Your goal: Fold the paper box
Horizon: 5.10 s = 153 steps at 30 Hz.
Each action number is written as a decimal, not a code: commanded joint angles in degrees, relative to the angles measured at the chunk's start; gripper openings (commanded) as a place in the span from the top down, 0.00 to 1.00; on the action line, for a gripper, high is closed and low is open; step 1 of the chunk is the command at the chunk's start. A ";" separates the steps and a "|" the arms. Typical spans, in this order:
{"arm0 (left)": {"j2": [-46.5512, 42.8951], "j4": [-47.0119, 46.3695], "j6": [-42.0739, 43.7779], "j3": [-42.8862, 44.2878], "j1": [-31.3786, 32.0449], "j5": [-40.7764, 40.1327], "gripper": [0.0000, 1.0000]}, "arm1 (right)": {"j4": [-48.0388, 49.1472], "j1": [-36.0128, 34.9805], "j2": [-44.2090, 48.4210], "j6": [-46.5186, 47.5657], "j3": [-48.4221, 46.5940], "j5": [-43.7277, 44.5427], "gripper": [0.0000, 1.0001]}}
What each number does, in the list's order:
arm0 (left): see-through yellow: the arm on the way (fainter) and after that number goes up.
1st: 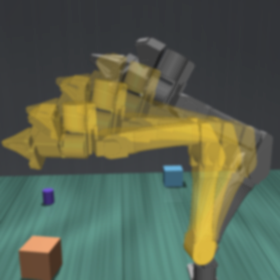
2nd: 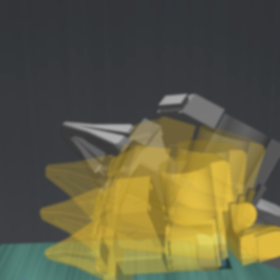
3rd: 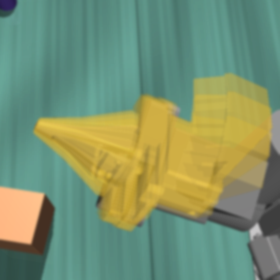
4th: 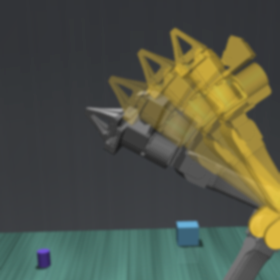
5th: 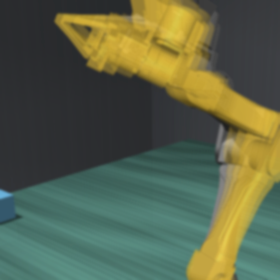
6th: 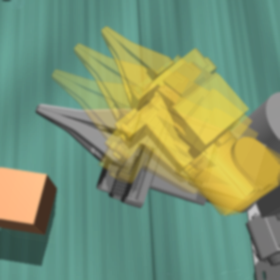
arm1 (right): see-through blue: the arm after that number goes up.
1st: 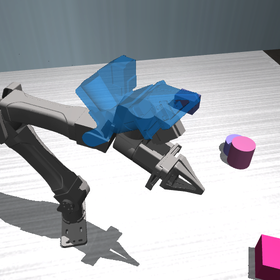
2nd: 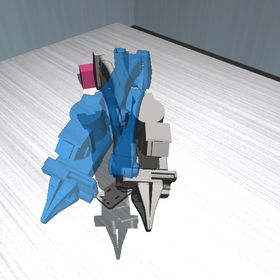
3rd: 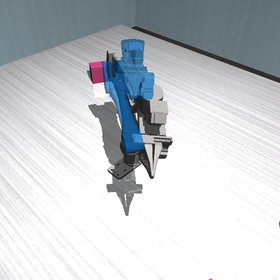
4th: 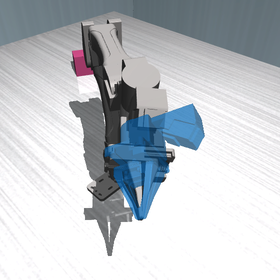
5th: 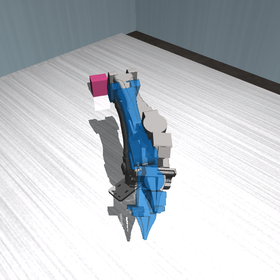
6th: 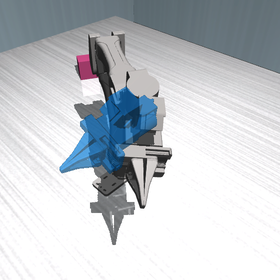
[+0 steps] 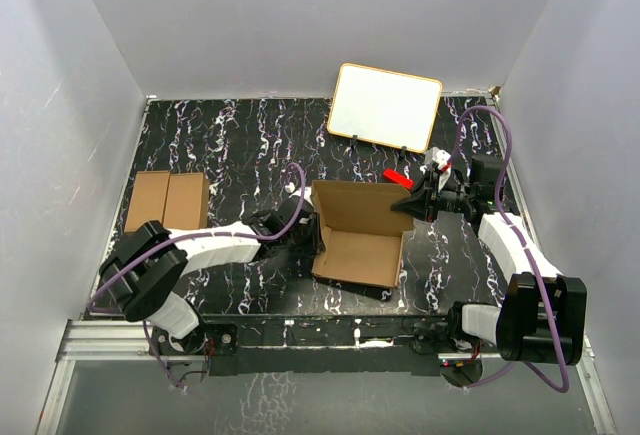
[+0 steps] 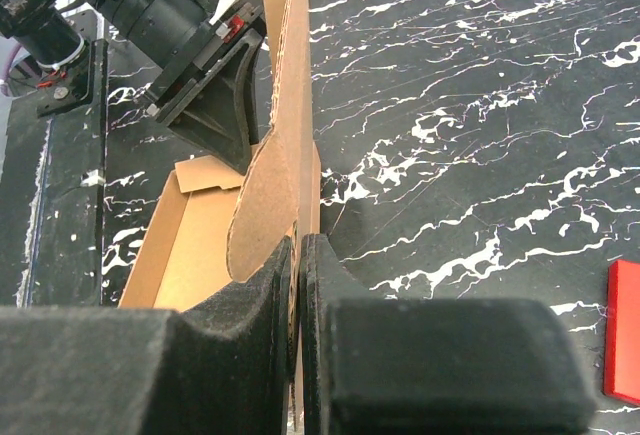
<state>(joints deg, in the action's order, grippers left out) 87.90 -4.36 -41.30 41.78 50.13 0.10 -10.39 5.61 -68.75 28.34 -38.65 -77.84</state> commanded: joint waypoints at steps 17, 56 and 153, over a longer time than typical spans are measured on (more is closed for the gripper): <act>6.18 17.46 6.59 9.88 6.52 -15.65 1.00 | 6.12 -0.77 0.83 -1.45 1.13 -2.01 0.92; -5.70 15.59 2.22 5.33 7.79 -14.64 0.49 | 8.94 -1.32 1.16 -3.55 2.27 -1.30 0.92; -30.94 -20.12 36.42 -14.06 -23.10 11.70 1.00 | -6.00 6.34 -8.86 4.30 -10.48 18.45 0.28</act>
<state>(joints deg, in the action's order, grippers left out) 58.57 -30.96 -7.05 26.00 27.49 16.99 -8.73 11.94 -72.66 23.42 -42.30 -70.35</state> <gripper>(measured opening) 0.012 0.722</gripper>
